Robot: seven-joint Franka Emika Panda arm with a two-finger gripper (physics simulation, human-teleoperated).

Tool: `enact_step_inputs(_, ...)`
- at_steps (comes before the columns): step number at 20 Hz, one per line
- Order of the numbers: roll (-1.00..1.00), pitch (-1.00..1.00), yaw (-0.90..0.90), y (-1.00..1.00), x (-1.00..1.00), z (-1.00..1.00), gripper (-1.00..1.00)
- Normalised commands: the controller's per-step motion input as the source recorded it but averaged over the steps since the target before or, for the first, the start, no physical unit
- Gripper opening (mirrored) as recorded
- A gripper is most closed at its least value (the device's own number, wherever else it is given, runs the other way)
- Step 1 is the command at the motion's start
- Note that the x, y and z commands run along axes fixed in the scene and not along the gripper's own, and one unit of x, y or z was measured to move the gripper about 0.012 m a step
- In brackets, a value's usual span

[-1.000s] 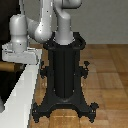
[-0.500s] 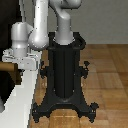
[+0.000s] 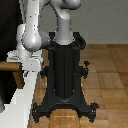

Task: Open the door by pressing down and pulling on the handle.

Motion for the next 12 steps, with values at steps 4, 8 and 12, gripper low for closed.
enact_step_inputs(4, 0.0, 0.0, 0.0, 1.0, 0.0, 0.0, -1.0)
enact_step_inputs(8, 0.0, 0.0, 0.0, 1.0, 0.0, 0.0, -1.0)
enact_step_inputs(12, 0.0, 0.0, 0.0, 1.0, 0.0, 0.0, -1.0)
